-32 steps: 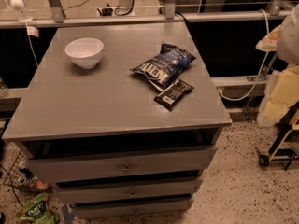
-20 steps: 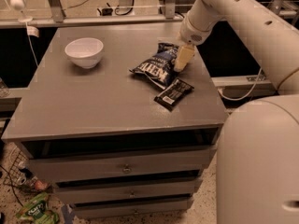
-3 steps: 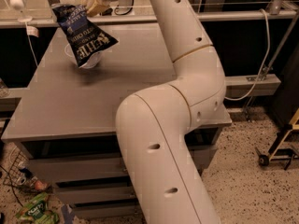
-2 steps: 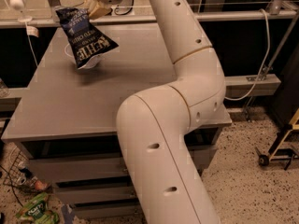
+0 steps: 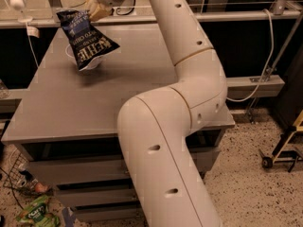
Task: Place blue chip bag into white bowl
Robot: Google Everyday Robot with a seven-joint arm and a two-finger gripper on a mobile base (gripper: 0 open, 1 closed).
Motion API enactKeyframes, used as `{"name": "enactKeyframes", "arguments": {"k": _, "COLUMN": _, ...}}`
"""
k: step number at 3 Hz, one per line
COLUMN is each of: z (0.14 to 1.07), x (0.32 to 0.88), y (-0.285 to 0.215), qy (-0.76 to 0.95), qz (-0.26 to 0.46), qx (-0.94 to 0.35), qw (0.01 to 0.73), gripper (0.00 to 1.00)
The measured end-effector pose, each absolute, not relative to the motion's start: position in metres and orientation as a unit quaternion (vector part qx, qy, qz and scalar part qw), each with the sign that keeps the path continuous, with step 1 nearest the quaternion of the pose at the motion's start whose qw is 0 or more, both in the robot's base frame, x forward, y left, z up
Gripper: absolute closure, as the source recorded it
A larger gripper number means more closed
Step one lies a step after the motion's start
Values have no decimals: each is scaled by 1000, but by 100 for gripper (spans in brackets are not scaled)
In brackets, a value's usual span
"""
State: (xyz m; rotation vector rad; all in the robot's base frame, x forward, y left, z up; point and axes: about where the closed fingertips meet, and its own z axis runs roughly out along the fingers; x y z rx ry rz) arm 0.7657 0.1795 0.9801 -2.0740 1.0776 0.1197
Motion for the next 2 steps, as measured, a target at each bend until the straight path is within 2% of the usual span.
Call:
{"name": "enactKeyframes", "arguments": {"k": 1, "z": 976, "x": 768, "y": 184, "qy": 424, "qz": 49, "qx": -816, "qw": 391, "gripper": 32}}
{"name": "enactKeyframes", "arguments": {"k": 2, "z": 974, "x": 769, "y": 188, "qy": 424, "qz": 50, "qx": -816, "qw": 391, "gripper": 8}}
